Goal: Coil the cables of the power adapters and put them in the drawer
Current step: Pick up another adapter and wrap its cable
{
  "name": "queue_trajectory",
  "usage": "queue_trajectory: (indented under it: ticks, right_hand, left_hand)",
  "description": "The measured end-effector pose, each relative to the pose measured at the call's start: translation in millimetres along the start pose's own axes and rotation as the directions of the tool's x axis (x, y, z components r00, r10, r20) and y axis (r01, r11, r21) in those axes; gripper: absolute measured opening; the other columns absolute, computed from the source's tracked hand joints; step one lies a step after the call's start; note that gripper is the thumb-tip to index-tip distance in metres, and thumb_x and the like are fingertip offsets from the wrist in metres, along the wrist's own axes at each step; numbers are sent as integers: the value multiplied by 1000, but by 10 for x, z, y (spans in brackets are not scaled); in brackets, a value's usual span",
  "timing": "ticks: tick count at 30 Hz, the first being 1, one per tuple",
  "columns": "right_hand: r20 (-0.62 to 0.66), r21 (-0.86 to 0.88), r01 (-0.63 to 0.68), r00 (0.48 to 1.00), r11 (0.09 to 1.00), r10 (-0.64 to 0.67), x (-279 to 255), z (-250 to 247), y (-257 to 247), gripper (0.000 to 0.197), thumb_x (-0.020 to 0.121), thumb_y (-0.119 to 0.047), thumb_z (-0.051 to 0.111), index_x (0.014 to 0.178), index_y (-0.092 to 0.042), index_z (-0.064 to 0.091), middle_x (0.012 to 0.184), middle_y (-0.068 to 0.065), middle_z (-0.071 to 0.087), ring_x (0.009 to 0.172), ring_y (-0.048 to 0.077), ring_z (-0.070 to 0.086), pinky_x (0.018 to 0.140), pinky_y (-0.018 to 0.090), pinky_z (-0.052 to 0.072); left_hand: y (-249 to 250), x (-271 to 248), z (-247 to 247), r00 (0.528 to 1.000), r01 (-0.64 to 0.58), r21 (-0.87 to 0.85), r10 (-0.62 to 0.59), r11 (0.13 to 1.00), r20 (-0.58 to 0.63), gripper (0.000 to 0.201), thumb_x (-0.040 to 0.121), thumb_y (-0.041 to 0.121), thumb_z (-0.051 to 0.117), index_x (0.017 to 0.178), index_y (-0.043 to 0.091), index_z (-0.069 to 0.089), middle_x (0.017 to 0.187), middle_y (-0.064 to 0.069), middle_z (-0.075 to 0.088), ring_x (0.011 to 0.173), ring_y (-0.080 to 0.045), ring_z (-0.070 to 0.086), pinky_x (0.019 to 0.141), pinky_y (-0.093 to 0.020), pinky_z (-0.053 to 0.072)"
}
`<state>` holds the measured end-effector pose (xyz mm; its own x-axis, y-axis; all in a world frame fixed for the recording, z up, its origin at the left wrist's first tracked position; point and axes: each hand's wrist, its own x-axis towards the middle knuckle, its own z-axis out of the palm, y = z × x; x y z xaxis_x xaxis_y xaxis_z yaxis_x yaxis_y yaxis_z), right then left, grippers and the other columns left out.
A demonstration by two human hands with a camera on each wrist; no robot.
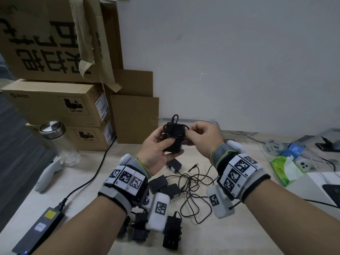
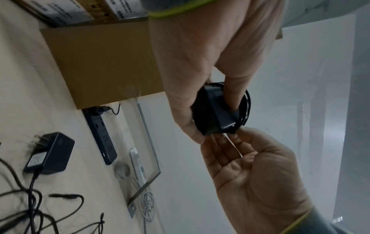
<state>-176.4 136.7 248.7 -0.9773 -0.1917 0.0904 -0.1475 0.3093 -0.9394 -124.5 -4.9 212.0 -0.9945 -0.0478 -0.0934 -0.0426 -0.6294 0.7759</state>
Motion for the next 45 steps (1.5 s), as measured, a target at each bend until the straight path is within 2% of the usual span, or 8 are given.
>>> queue_trajectory:
  ticks: [10, 17, 25, 30, 33, 37, 42, 45]
  right_hand:
    - [40, 225, -241, 970, 944, 238, 72, 72, -44, 20, 84, -1, 60, 67, -10, 51, 69, 13, 61, 62, 29, 67, 70, 40, 60]
    - [-95, 260, -113, 985, 959, 142, 79, 92, 46, 17, 81, 5, 58, 76, -11, 61, 72, 12, 64, 63, 22, 63, 58, 30, 53]
    - [106, 464, -123, 991, 877, 83, 31, 2, -76, 14, 91, -1, 52, 92, 0, 66, 78, 13, 64, 67, 21, 62, 58, 28, 55]
    - [47, 399, -23, 999, 917, 5, 50, 0, -94, 12, 91, -16, 62, 102, -10, 65, 88, 10, 70, 73, 21, 67, 59, 30, 57]
    - [30, 335, 4, 999, 942, -15, 65, 6, -112, 13, 94, -14, 58, 84, -12, 66, 77, 9, 67, 68, 23, 65, 55, 30, 58]
    - [-25, 101, 55, 998, 993, -53, 115, 18, -73, 25, 95, -28, 56, 71, -27, 64, 82, 16, 70, 70, 36, 70, 59, 51, 59]
    - [-16, 9, -15, 1000, 1000, 15, 111, 3, -48, 25, 97, -35, 49, 77, -21, 55, 76, 14, 66, 61, 36, 69, 57, 54, 58]
    - [-4, 25, -47, 999, 999, 47, 102, 25, -36, 25, 96, -37, 51, 80, -18, 57, 71, 13, 67, 62, 36, 70, 60, 55, 58]
  left_hand:
    - [-75, 40, 13, 989, -150, -44, 150, 988, 12, 44, 78, -9, 56, 112, 19, 59, 105, -6, 68, 100, -22, 63, 82, -34, 54]
    - [-79, 28, 50, 991, -135, -79, 136, 988, 12, 39, 88, -10, 50, 115, 18, 55, 96, -1, 73, 103, -27, 61, 94, -48, 47]
    - [-9, 24, 90, 990, -140, -87, 140, 986, -7, 32, 91, -10, 49, 112, 14, 54, 107, -8, 66, 102, -28, 64, 83, -44, 57]
    - [28, 33, 71, 992, -122, -19, 122, 992, 6, 33, 88, -9, 52, 113, 11, 54, 109, -11, 64, 104, -29, 62, 84, -42, 57]
    - [27, 35, 66, 992, -128, 18, 128, 992, -3, 32, 88, -10, 51, 111, 12, 55, 108, -11, 64, 102, -27, 63, 87, -45, 54]
    - [-30, 35, 98, 982, -176, 146, 183, 974, -37, 32, 89, -11, 53, 109, 14, 57, 103, -9, 67, 99, -26, 65, 85, -45, 56]
    - [-71, 23, 137, 966, -210, 306, 246, 928, -82, 31, 90, -8, 57, 106, 18, 59, 79, 3, 74, 83, -16, 70, 83, -45, 57]
    - [-78, 10, 121, 965, -210, 294, 247, 932, -91, 33, 89, -9, 56, 107, 18, 59, 84, 2, 73, 86, -18, 70, 85, -46, 56]
